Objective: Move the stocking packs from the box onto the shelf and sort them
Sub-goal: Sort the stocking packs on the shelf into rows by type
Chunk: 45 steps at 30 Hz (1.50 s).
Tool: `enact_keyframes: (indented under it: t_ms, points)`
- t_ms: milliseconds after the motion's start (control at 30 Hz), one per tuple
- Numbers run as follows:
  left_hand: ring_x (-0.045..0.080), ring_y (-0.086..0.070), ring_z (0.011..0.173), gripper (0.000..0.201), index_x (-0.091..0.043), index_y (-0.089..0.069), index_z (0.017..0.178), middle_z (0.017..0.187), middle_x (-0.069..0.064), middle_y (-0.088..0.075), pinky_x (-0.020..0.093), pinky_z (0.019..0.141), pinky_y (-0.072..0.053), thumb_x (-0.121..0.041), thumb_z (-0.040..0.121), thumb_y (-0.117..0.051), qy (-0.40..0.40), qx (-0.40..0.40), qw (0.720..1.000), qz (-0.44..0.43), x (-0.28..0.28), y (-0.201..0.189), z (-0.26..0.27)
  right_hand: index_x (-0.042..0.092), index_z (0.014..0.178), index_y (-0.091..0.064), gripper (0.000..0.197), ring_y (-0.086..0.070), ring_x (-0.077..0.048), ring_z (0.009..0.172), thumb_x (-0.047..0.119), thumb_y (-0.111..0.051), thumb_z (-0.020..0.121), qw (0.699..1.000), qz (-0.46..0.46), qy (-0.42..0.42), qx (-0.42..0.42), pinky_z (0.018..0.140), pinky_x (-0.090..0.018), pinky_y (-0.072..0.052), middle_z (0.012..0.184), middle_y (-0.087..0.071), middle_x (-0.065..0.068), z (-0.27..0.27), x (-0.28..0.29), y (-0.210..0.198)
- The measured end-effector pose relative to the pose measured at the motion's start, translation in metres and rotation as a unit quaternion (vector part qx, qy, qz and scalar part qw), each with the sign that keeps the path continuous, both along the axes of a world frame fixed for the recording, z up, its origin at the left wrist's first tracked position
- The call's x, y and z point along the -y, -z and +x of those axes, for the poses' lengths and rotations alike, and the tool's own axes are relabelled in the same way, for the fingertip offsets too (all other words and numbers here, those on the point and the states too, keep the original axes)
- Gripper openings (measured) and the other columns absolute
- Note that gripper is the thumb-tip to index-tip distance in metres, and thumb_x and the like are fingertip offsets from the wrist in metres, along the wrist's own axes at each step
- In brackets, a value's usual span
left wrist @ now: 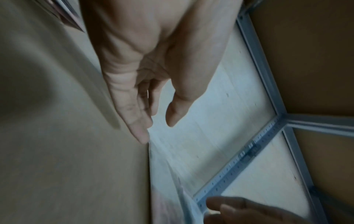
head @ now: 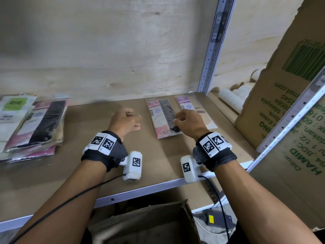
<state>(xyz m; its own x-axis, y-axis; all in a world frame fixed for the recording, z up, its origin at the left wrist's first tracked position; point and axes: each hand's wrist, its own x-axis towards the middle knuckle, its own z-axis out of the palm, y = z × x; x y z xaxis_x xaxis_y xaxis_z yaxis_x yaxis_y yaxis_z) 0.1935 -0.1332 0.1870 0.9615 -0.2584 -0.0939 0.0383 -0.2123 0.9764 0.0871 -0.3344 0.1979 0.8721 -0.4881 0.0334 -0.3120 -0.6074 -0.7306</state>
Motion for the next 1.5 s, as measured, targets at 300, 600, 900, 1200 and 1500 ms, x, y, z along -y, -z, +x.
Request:
enact_keyframes:
  t_ms: [300,600,900,1200,1500]
  points:
    - [0.009,-0.069,0.061,0.01,-0.019,-0.068,0.087,0.085,0.003,-0.073,0.018,0.054,-0.054,-0.026,0.095,-0.065,-0.082,0.061,0.995,0.003,-0.085,-0.019,0.021,0.001,0.099,-0.068,0.01,-0.06,-0.019,0.065,0.004,-0.059,0.095,0.977,0.17,-0.123,0.04,0.063,-0.027,-0.049,0.075,-0.066,-0.007,0.013,-0.078,-0.01]
    - [0.01,-0.067,0.062,0.006,-0.021,-0.073,0.087,0.075,-0.002,-0.072,0.017,0.051,-0.052,-0.022,0.091,-0.068,-0.193,0.096,0.976,0.012,-0.209,-0.051,0.046,0.003,0.1,-0.058,0.006,-0.053,-0.02,0.055,0.003,-0.052,0.098,0.961,0.182,-0.206,-0.004,0.05,-0.024,-0.039,0.07,-0.057,-0.009,0.094,-0.196,-0.026]
    - [0.007,-0.064,0.048,0.011,-0.015,-0.07,0.079,0.071,0.002,-0.071,0.016,0.047,-0.05,-0.019,0.089,-0.065,-0.251,0.104,0.962,0.005,-0.281,-0.051,0.056,0.007,0.078,-0.057,0.04,-0.052,-0.025,0.057,0.045,-0.067,0.089,0.954,0.172,-0.238,-0.054,0.057,-0.036,-0.048,0.069,-0.057,-0.014,0.159,-0.302,-0.013]
    - [0.016,-0.064,0.058,0.015,-0.015,-0.07,0.075,0.058,-0.003,-0.071,0.027,0.062,-0.053,-0.017,0.089,-0.064,-0.243,0.086,0.966,0.007,-0.281,-0.04,0.056,0.014,0.099,-0.045,0.055,-0.055,-0.013,0.072,0.039,-0.086,0.072,0.965,0.134,-0.205,-0.093,0.052,-0.025,-0.04,0.087,-0.053,0.003,0.162,-0.307,0.001]
    - [0.021,-0.064,0.064,0.014,-0.016,-0.068,0.078,0.083,0.011,-0.074,0.035,0.071,-0.056,-0.014,0.091,-0.065,-0.164,0.039,0.986,0.016,-0.235,-0.033,0.044,0.009,0.1,-0.059,0.022,-0.061,-0.026,0.088,0.016,-0.075,0.086,0.948,0.233,-0.204,-0.077,0.074,-0.037,-0.049,0.095,-0.065,-0.011,0.106,-0.195,-0.01]
